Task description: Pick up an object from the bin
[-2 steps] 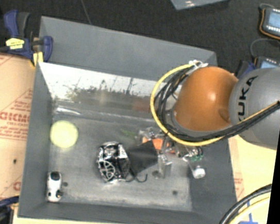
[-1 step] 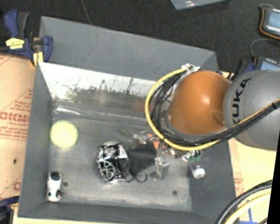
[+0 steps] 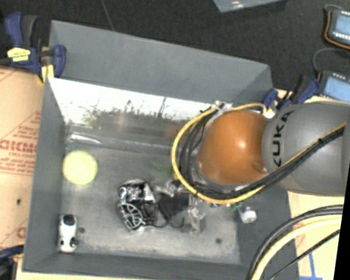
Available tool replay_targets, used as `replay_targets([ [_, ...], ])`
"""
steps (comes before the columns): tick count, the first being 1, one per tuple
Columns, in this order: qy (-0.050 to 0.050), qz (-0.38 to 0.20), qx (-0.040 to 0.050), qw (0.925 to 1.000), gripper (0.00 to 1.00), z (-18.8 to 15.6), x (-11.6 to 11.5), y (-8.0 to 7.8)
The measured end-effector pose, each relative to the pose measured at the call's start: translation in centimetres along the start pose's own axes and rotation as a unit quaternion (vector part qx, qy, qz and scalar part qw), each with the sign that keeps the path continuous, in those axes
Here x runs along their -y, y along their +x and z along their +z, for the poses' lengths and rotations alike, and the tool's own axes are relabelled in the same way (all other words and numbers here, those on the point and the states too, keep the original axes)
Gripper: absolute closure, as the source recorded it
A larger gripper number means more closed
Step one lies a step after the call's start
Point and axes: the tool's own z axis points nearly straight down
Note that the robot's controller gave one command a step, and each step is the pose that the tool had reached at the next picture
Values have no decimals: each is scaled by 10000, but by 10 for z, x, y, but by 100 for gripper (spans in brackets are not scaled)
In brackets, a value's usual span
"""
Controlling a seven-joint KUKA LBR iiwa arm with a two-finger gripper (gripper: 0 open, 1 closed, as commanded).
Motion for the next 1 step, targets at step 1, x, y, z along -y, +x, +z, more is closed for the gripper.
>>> replay_targets([
  [1, 29, -376, 61, 9993, 100, 27, 3, -5],
])
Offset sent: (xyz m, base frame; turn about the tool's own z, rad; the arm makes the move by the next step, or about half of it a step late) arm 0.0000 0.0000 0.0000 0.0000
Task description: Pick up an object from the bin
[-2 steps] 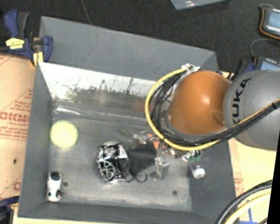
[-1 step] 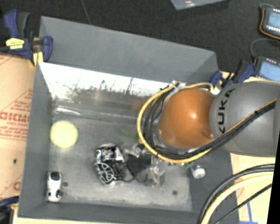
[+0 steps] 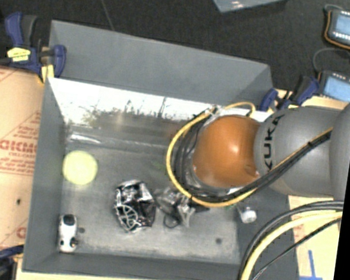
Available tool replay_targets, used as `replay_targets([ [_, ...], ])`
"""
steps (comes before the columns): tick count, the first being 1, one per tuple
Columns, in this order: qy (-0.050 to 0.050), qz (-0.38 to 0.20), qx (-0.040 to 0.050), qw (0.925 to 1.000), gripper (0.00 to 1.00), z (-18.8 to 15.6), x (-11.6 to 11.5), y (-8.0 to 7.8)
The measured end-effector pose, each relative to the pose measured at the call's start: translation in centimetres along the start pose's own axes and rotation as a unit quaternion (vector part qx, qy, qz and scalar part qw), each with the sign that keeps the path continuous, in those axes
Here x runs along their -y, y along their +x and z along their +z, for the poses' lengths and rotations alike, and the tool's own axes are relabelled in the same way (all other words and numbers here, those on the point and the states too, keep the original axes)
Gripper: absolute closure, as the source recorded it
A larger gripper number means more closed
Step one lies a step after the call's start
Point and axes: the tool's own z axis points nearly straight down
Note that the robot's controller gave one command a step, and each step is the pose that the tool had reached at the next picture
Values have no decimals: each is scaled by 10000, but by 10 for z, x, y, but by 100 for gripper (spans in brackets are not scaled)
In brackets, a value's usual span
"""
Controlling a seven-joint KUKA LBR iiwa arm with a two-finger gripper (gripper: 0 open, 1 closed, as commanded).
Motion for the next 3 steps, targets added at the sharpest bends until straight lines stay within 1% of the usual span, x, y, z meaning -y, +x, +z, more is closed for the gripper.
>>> replay_targets([
  [2, -7, -60, -7, 10000, 100, -8, 0, 1],
  [3, -34, -50, -36, 10000, 100, -27, -2, 3],
])
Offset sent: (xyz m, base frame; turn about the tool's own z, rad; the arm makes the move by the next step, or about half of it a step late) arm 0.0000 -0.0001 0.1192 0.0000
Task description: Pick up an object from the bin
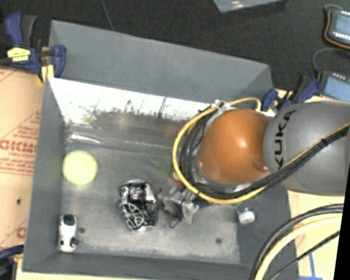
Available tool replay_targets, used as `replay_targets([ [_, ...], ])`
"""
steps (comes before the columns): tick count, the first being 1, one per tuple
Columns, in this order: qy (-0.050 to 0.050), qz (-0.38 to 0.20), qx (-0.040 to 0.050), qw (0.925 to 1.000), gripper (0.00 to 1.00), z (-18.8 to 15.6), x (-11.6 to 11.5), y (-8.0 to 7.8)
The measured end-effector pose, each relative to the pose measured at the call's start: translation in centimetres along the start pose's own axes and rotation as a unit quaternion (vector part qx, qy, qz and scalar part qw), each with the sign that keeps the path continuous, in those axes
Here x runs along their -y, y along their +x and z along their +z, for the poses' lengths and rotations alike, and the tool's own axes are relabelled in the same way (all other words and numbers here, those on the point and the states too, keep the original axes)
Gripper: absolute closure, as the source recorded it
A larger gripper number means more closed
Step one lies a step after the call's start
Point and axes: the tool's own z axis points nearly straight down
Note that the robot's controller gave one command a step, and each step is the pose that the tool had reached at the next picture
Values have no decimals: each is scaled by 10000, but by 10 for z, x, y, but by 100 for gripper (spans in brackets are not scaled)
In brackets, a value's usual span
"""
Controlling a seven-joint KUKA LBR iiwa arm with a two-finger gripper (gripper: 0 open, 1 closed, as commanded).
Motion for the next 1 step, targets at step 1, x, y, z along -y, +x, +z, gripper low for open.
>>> replay_targets([
  [1, 2, 4, -3, 10000, 100, -22, 1, 0],
])
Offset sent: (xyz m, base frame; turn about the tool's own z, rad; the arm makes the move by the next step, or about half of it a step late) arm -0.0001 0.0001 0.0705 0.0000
